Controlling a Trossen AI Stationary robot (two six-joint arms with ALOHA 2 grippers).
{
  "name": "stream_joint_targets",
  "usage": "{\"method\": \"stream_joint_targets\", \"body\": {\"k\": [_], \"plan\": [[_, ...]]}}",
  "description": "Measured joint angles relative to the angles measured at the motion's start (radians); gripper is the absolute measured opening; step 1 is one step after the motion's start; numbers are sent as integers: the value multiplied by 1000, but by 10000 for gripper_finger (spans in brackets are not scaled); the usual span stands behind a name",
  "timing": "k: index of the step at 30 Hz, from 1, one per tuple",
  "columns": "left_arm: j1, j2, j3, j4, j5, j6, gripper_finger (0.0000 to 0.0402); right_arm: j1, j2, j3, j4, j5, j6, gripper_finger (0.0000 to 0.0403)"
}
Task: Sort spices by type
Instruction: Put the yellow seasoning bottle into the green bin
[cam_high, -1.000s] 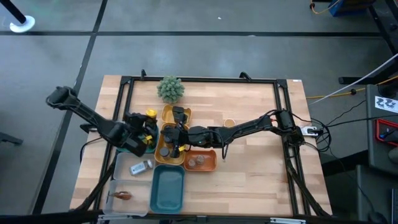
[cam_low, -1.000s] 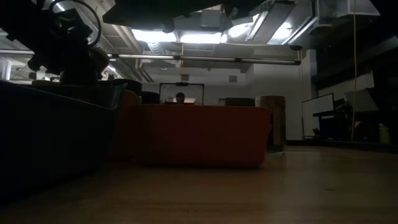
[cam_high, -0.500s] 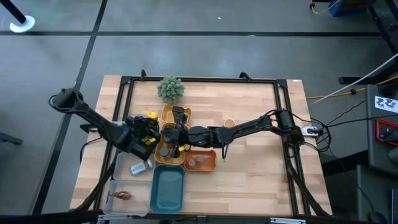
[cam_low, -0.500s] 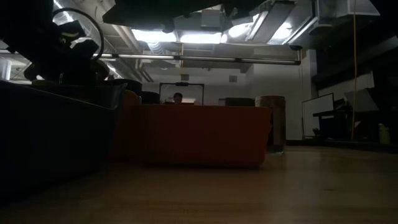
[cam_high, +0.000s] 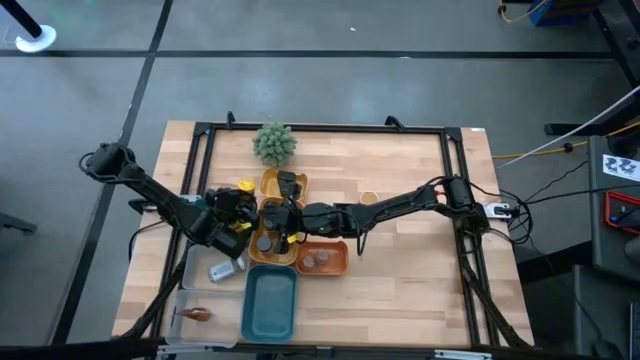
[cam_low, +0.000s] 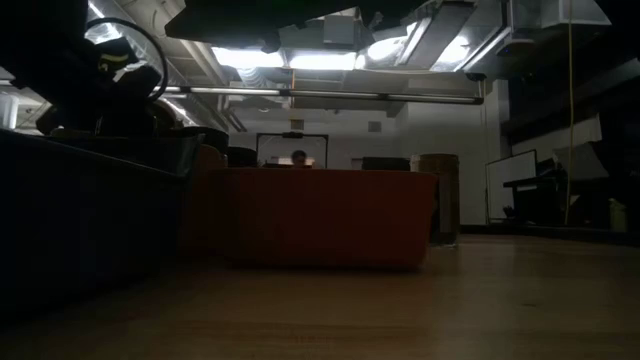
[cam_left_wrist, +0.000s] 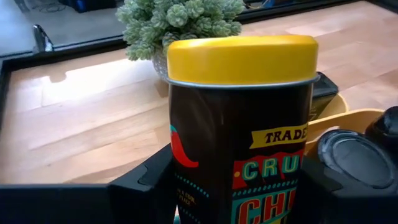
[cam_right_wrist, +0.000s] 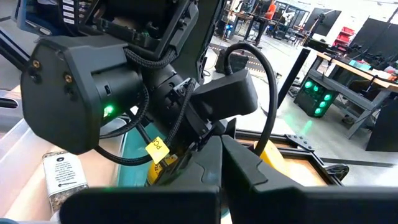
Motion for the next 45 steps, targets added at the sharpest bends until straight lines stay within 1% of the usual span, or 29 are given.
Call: {"method": "stream_joint_targets", "body": {"k": [5, 9, 14, 18, 26, 32, 37, 40, 45], "plan": [[0, 0, 0, 26, 6, 2, 198, 0, 0, 0, 0, 0, 0, 8], [0, 0, 0, 24, 34, 6, 198, 0, 0, 0, 0, 0, 0, 8], [0, 0, 0, 24, 82, 55, 198, 0, 0, 0, 1, 0, 0, 8], [0, 0, 0, 26, 99, 86, 200, 0, 0, 0, 1, 0, 0, 8], [0, 0, 0, 26, 104, 90, 233, 0, 0, 0, 1, 0, 0, 8], [0, 0, 0, 25, 106, 87, 240, 0, 0, 0, 1, 0, 0, 8], [0, -25, 0, 23, 179, 157, 241, 0, 0, 0, 1, 0, 0, 8], [0, -62, 0, 21, 225, 184, 241, 0, 0, 0, 1, 0, 0, 8], [0, -137, 0, 16, 266, 204, 241, 0, 0, 0, 1, 0, 0, 8]]}}
